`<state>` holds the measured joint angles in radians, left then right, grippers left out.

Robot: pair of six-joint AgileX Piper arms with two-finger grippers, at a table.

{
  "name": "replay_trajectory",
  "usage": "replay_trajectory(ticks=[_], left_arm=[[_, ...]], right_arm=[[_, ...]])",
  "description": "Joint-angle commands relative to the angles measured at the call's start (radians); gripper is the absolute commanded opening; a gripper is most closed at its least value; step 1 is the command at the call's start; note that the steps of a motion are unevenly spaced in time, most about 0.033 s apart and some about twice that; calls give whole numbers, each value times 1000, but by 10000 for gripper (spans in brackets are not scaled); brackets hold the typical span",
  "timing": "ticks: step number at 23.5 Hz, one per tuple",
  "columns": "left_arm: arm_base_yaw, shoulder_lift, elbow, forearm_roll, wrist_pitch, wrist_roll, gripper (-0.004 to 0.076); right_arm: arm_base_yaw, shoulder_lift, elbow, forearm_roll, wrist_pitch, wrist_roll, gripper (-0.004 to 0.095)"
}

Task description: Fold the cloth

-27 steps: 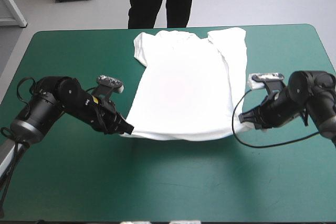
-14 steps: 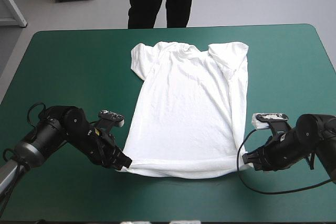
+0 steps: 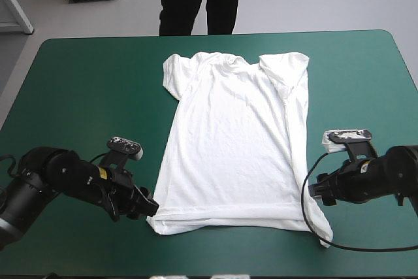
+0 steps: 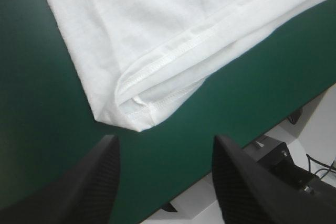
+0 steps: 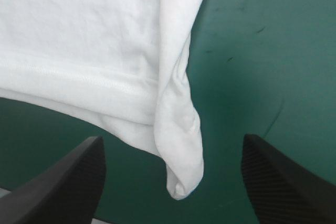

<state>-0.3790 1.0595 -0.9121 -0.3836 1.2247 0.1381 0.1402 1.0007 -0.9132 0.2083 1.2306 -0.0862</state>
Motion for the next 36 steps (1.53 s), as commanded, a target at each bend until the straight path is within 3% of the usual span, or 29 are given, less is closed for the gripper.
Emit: replay_trajectory(ticks=[1, 6, 9, 21, 32, 34, 36], left_arm=[[-58, -80, -16, -1, 67, -45, 403], [-166, -34, 76, 104, 42, -65, 403], [-168, 47, 141, 110, -94, -39, 403], [-168, 256, 140, 178, -253, -6, 403], [-168, 394, 140, 161, -241, 8, 400], [-168, 410, 140, 128, -238, 34, 358], [-168, 417, 140, 104, -238, 47, 263]], right_arm=[[1, -93, -60, -23, 17, 27, 689], [1, -213, -54, -28, 17, 47, 689], [1, -231, -33, -31, 17, 59, 689], [1, -231, -9, -87, 17, 30, 689], [9, -231, 67, -59, 17, -97, 689], [21, -231, 77, -62, 17, -114, 689], [34, -231, 99, -68, 17, -128, 689]])
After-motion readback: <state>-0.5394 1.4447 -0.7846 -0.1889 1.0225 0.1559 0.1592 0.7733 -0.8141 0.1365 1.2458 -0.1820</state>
